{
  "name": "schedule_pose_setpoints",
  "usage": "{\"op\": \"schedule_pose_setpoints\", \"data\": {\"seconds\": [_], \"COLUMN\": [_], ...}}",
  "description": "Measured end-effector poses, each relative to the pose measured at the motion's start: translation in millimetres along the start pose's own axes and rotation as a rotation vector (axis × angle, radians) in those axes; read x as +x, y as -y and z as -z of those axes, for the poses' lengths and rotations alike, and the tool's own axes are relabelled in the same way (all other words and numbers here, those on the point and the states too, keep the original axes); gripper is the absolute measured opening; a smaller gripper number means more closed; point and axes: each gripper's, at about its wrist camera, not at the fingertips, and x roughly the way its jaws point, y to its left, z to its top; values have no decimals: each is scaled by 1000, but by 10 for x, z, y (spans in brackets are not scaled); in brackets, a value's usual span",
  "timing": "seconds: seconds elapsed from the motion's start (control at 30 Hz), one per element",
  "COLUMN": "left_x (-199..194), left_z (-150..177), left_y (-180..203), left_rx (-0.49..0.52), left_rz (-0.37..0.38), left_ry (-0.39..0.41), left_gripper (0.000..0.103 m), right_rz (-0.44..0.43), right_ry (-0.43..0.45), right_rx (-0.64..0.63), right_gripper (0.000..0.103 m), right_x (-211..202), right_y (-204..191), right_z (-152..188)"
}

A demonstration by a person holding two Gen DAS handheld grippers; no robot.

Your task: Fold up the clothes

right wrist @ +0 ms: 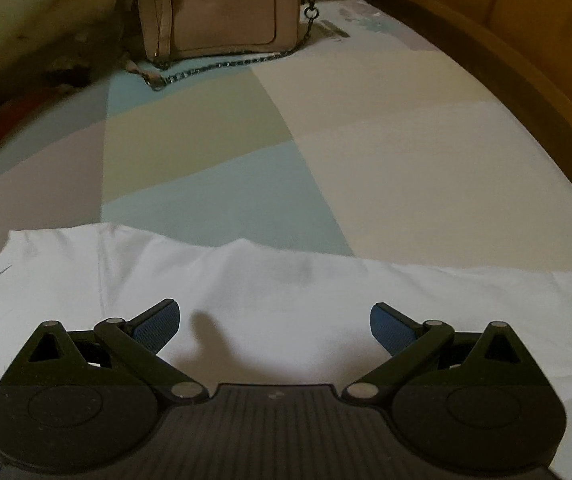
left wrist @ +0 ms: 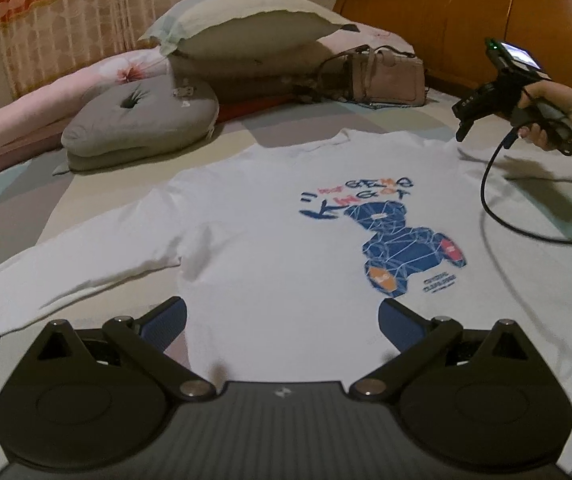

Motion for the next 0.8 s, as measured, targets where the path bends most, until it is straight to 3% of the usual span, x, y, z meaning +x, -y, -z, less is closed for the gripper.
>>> {"op": "schedule_pose_setpoints", "data": {"seconds": [0.13,0.27,0.4,0.5,0.63,0.73,0.8], "left_x": [60,97,106,92,89,106,110], "left_z": [-3,-9,-4,16,29,31,32], "left_y": [-18,-25,-41,-86,-104,-91,-75], "left_rx": [-17,-31,-20,-27,-30,-31,-33], "left_rz": [-13,0,-13,-30,-46,-48,-42], "left_ry": [15,23,20,19,19,17,16], "left_gripper": [102,102,102,102,102,102,102], "right_rz": [68,74,37,-5,-7,4,22], "right_ry": [-33,27,105,155,64,-35,-50], "right_rx": [23,56,49,43,9,30,50], "right_gripper": [103,103,103,103,103,103,103], "right_x": [270,406,416,177,-41,63,184], "right_y": [-45,24,70,103,120,181,215], "right_z": [-64,-206,-285,-208,-48,40,61]}}
